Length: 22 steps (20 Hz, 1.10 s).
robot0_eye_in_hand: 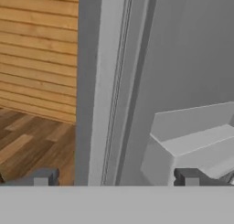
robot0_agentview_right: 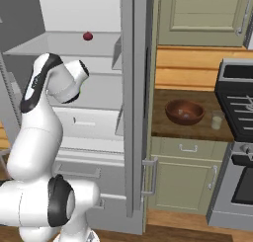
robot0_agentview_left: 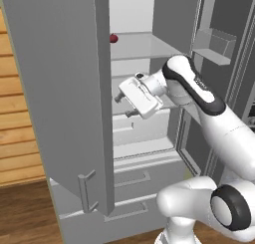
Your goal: Grab a lemon wedge from the fridge and one ice cube from the ice bowl, and put them in the glass of lemonade.
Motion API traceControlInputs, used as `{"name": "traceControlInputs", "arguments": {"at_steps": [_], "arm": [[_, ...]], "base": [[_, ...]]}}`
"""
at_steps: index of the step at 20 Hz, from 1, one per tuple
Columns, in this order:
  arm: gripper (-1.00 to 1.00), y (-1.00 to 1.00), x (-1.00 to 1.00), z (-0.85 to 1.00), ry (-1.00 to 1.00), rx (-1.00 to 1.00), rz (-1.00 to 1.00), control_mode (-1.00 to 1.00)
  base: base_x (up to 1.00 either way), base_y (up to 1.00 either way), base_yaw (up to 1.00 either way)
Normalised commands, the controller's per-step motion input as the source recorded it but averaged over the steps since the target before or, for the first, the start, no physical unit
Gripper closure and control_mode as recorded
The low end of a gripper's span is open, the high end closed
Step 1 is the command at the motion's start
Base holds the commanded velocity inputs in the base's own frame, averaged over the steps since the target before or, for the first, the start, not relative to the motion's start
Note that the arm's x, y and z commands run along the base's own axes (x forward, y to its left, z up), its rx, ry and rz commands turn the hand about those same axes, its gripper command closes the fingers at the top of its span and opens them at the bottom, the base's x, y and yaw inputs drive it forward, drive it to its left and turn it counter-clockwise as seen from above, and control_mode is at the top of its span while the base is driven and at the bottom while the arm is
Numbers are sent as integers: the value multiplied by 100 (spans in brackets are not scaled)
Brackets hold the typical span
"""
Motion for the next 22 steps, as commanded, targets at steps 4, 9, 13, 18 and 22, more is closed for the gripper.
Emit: {"name": "traceControlInputs", "arguments": {"at_steps": [4, 9, 13, 18, 22], "arm": [[-100, 15, 30, -16, -2, 0, 2, -100], [-100, 49, 17, -26, -4, 0, 2, -100], [-100, 72, 0, -15, 0, 0, 6, -100], [-100, 86, -5, -2, 0, 0, 5, -100], [-100, 97, -26, 0, 0, 0, 7, -100]], "base": [[0, 0, 0], [0, 0, 0], [0, 0, 0], [0, 0, 0], [0, 0, 0]]}}
